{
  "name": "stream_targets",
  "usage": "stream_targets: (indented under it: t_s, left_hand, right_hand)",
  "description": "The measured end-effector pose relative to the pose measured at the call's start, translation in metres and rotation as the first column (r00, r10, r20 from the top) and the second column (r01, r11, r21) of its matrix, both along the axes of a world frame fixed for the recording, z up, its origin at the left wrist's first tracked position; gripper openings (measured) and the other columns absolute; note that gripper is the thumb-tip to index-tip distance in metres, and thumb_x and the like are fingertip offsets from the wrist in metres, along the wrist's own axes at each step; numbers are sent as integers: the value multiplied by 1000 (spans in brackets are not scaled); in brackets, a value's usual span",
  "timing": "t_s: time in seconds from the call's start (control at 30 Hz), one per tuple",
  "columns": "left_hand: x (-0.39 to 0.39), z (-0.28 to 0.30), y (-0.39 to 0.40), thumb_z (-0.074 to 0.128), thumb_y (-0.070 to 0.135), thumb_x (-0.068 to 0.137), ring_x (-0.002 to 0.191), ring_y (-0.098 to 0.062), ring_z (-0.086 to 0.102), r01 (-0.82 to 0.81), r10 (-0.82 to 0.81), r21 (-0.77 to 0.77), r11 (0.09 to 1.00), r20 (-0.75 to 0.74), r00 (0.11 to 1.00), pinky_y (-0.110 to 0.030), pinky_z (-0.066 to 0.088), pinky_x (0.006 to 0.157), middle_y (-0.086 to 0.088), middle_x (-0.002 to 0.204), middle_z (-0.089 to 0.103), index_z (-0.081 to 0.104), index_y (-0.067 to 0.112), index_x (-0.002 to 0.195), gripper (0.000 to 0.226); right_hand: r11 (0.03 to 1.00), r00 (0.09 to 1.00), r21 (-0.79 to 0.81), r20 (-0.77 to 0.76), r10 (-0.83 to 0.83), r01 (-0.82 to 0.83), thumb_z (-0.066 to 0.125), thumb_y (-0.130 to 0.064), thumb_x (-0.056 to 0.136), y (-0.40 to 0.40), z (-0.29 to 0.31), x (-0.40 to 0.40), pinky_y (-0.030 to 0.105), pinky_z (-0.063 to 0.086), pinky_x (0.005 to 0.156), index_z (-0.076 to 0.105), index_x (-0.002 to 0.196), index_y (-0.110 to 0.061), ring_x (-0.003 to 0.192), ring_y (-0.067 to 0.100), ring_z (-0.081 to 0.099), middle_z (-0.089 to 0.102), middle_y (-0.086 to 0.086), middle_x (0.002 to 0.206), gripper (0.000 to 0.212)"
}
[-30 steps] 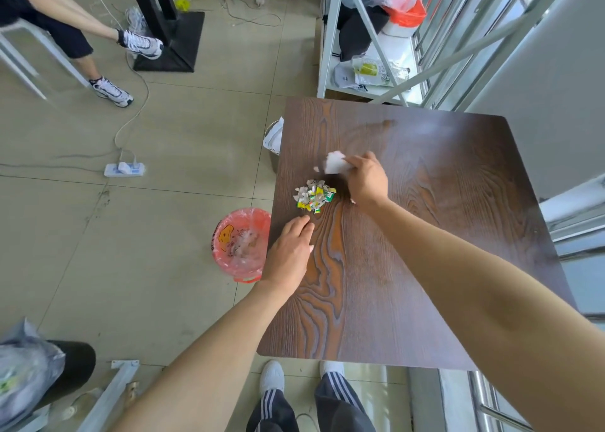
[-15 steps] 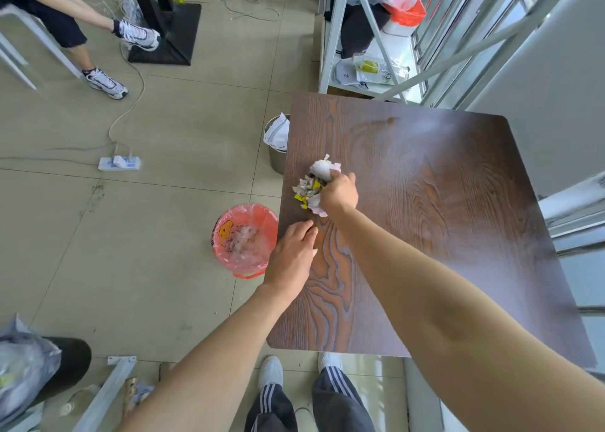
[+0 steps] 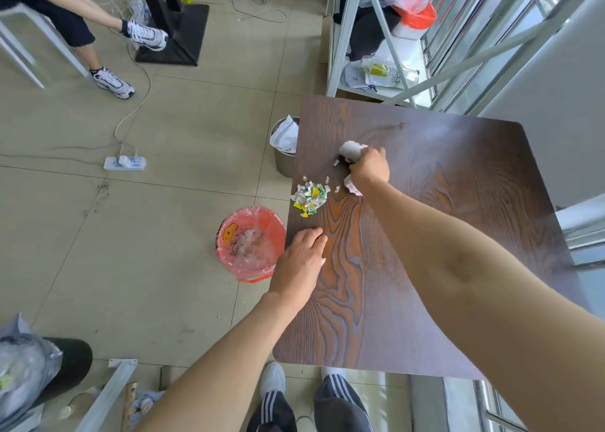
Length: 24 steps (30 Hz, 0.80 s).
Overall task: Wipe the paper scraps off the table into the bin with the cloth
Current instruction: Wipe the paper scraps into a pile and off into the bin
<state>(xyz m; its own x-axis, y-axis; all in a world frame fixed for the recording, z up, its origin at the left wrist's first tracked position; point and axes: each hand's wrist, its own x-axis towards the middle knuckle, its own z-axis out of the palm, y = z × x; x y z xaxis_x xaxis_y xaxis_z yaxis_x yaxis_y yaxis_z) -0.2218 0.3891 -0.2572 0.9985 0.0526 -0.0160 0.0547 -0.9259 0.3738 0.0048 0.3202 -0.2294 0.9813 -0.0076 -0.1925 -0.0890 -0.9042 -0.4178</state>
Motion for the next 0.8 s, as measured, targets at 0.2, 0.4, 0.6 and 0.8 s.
stream_targets:
  t_s: [0.2, 0.4, 0.6, 0.8]
  left_hand:
    - [0, 0, 1, 68, 18, 83, 120, -21, 54, 0, 0, 14, 1000, 3, 1000, -30, 52, 90, -5, 131, 57, 58, 8, 125, 45]
    - [1, 6, 2, 60, 17, 89, 127, -23, 47, 27, -27, 16, 999, -25, 999, -33, 50, 95, -5, 139, 50, 52, 8, 132, 44]
    - [3, 8, 5, 61, 14, 88, 128, -23, 48, 56, -55, 47, 997, -17, 998, -33, 48, 98, -6, 138, 51, 54, 7, 129, 43]
    - [9, 8, 11, 72, 19, 78, 114, -19, 58, 54, -54, 64, 997, 5, 999, -29, 53, 88, -2, 124, 62, 63, 10, 119, 43]
  right_hand:
    - [958, 958, 18, 28, 285, -286, 45, -4, 92, 24, -10, -9, 38, 46, 93, 61, 128, -20, 112, 33, 54, 53, 12, 123, 43]
    - [865, 860, -3, 114, 498, -501, 42, -2, 93, 18, -8, -24, 37, 47, 82, 64, 124, -22, 107, 35, 55, 58, 11, 116, 43]
    - [997, 994, -6, 79, 81, -81, 44, -5, 91, -17, 7, -42, 40, 50, 90, 58, 129, -12, 108, 36, 59, 50, 13, 125, 42]
    - [999, 998, 45, -57, 9, -7, 43, -3, 89, 2, 3, -75, 41, 48, 89, 52, 132, -11, 102, 40, 62, 42, 15, 131, 44]
